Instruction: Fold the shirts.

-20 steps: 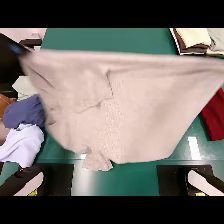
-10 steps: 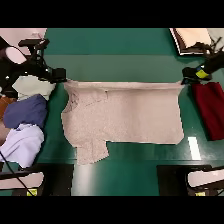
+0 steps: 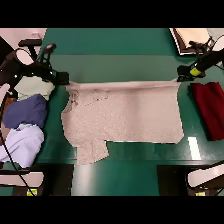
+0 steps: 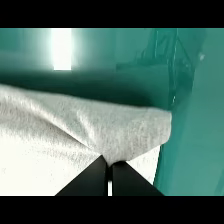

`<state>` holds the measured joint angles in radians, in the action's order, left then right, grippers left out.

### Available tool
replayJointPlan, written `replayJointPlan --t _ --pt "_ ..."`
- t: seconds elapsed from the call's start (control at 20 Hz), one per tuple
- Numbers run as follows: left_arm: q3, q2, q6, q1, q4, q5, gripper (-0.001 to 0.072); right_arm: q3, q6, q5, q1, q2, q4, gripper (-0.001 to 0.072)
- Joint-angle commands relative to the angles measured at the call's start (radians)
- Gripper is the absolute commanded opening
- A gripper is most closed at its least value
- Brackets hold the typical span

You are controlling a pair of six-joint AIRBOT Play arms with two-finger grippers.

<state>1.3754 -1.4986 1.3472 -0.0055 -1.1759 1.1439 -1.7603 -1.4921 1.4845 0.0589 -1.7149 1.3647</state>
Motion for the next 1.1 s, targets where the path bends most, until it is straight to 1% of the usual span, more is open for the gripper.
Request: replayJointPlan --t 0.0,0.15,0.2,0.25,0.3,0.35,0.4,0.45,0.55,0.6,0.75,0.9,1.05 --pt "-0.095 -0.003 -0.013 0.0 0.003 0.063 0.0021 0.212 0.005 -0.095 0.002 0.092 -0.002 0.0015" --pt "-0.18 -0.003 -0.004 0.0 0.017 0.034 0.0022 0.353 0.003 -0.167 0.002 0.15 -0.011 0.0015" --pt "-0.192 -0.002 0.019 0.0 0.017 0.03 0.0034 0.376 0.003 -0.171 0.002 0.16 -0.011 0.0039" --pt "-0.192 -0.002 0.036 0.0 0.017 0.026 0.0354 0.392 0.003 -0.178 0.002 0.169 -0.012 0.0269" --pt "-0.19 0.0 0.063 0.0 0.021 0.025 0.061 0.399 0.003 -0.18 0.002 0.18 -0.011 0.0538" --pt "-0.185 0.003 0.087 0.0 0.025 0.037 0.0558 0.395 0.003 -0.176 0.0 0.191 -0.011 0.0549" --pt "-0.185 0.023 0.093 0.0 0.027 0.059 0.0487 0.395 0.003 -0.171 -0.003 0.214 -0.012 0.053" --pt "-0.191 0.057 0.092 0.0 0.027 0.082 0.0487 0.404 0.004 -0.16 -0.01 0.249 -0.01 0.0479" --pt "-0.263 0.17 0.093 0.0 0.006 0.095 0.0487 0.445 0.005 -0.125 -0.026 0.339 -0.011 0.0454" --pt "-0.332 0.241 0.097 0.0 0.001 0.098 0.0488 0.479 0.005 -0.108 -0.036 0.39 -0.011 0.0454" --pt "-0.572 0.442 0.148 0.0 0.028 0.114 0.0487 0.595 0.005 -0.109 -0.076 0.529 -0.011 0.0454" --pt "-0.79 0.616 0.207 0.0 0.069 0.114 0.0487 0.675 0.005 -0.117 -0.109 0.614 -0.012 0.0454" --pt "-0.911 0.681 0.224 0.0 0.154 0.109 0.0487 0.703 0.006 -0.117 -0.112 0.639 -0.012 0.0454"
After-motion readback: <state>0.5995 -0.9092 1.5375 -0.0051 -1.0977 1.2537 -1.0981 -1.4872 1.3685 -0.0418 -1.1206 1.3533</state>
